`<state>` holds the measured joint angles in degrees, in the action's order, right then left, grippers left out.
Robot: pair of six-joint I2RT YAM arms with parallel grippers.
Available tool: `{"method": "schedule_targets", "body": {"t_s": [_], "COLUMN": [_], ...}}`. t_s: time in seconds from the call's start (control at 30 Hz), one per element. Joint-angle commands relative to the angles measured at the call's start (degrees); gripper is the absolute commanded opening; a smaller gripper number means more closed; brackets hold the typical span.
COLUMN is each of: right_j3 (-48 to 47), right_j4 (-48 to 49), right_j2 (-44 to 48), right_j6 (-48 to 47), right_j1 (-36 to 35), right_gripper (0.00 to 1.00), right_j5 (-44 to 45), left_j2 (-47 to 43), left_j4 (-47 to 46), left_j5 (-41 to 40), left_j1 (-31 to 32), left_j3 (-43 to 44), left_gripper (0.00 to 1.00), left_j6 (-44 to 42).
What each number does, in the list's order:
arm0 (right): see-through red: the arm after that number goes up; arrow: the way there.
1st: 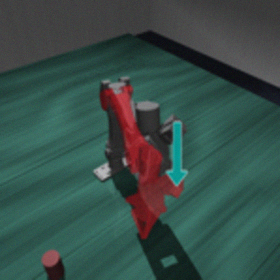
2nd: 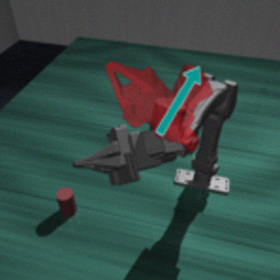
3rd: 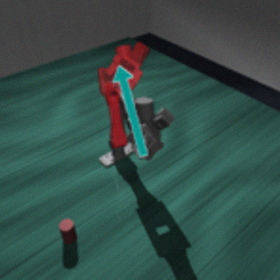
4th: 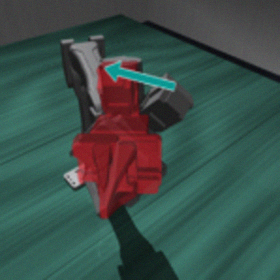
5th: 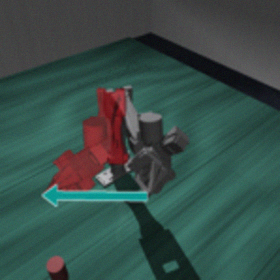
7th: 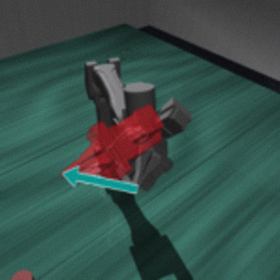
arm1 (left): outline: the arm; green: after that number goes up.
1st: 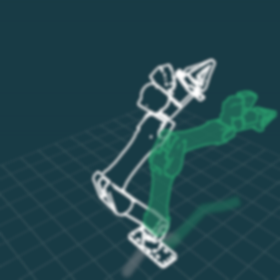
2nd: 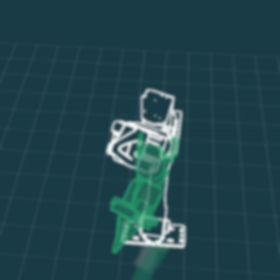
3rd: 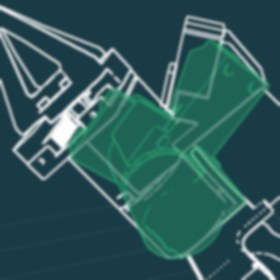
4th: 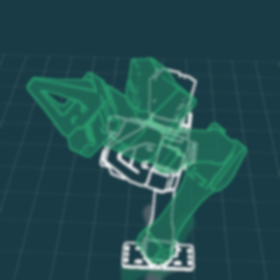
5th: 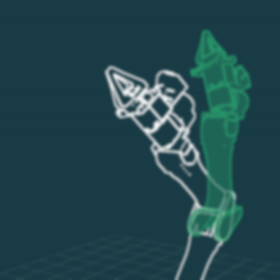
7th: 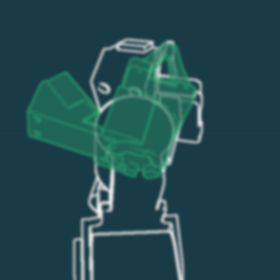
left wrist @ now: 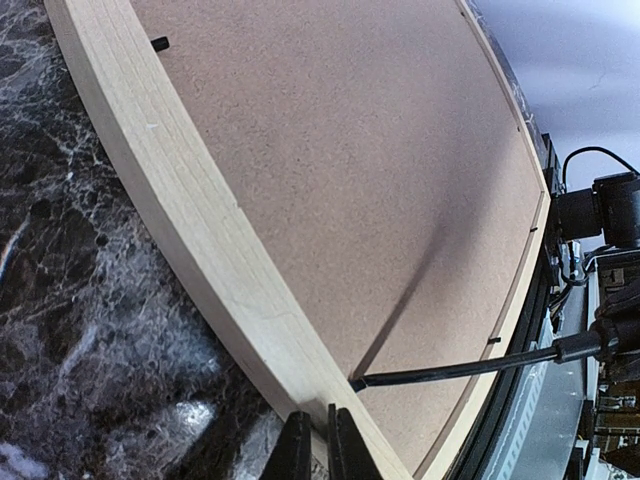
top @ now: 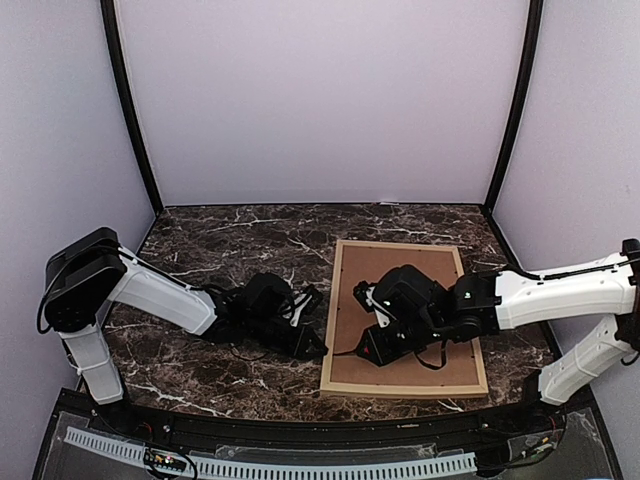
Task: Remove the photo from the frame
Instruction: Release the fastener from the backboard.
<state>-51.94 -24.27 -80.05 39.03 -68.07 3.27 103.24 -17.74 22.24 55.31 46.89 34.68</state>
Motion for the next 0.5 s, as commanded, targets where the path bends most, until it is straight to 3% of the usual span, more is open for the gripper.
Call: {"method": "schedule_targets", "body": {"t_s": [0.0, 0.47], "right_j3": [-4.19, -7.67], "right_j4": [14.04, 17.07], "right_j2": [-1.63, -3.3], "right_j6": [-1.86, -4.81], "right_j1": [-1.31, -3.06], "right_gripper": [0.0, 0.0], "right_j5": [-1.24, -2.05], "left_j2": [4.56, 5.1], "left_j4": [1.79, 1.39], "left_j5": [0.35, 0.52], "left_j1": [2.94, 3.23], "left_j3": [0.26, 0.22], "left_gripper": [0.08, 0.08], "left_j6": [-1.66, -1.47]}}
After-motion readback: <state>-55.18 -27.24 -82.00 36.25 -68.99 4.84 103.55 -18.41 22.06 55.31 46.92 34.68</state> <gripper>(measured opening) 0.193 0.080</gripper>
